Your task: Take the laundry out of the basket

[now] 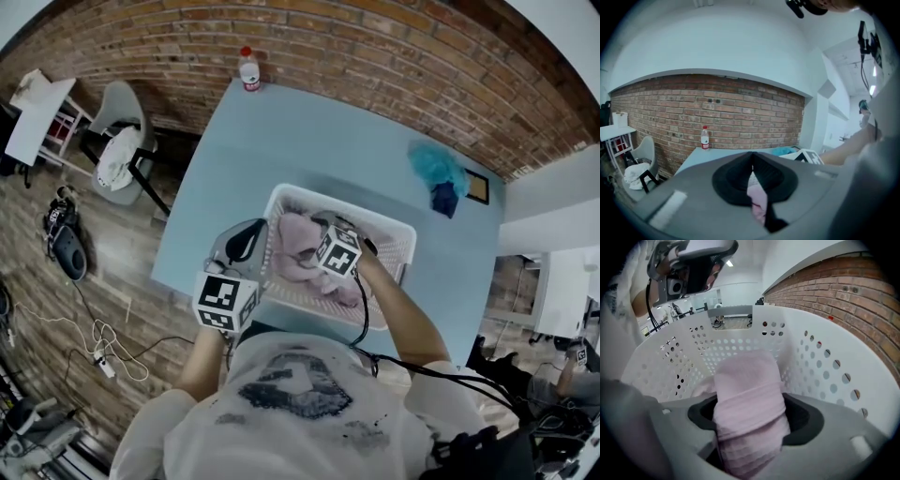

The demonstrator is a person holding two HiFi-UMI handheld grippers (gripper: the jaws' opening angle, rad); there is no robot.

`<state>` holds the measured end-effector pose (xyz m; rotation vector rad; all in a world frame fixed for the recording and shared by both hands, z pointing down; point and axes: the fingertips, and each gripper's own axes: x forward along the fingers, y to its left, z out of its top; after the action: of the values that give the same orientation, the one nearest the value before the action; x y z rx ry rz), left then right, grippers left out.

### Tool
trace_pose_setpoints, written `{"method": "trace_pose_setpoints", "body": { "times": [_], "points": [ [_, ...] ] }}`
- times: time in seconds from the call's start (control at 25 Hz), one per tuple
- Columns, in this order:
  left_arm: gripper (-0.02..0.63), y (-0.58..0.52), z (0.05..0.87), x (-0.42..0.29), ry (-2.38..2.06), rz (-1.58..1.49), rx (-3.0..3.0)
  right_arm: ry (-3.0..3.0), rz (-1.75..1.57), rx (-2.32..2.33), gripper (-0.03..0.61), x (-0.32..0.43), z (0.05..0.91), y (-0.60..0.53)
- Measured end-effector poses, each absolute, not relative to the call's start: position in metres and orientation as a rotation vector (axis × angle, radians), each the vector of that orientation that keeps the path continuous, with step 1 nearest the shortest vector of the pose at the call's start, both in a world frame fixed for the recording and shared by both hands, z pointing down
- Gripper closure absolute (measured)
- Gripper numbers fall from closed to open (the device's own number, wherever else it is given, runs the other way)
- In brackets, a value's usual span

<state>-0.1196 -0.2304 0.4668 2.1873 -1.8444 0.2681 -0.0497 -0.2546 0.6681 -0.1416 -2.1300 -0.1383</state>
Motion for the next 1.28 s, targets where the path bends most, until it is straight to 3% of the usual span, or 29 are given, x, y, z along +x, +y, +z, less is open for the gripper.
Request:
{"method": "trace_pose_setpoints", "body": {
  "times": [0.12,0.32,1.28],
  "points": [
    [0.621,-0.23,0.467,-0.119,-1.832,0.258,2.195,-2.15,-0.14,-0.098,0.357,-0.047,0.663,-0.257],
    [0.621,-0.228,0.462,-0.121,-1.82,0.25,2.216,-2.176,-0.042,-0.018,0.46,-0.039,0.653,-0.263],
    [0.621,-0.238,0.452,-0.128,-1.658,0.253,2.394,-2.433,0.431,0.562,0.476,0.001,0.556,-0.279]
  ]
}}
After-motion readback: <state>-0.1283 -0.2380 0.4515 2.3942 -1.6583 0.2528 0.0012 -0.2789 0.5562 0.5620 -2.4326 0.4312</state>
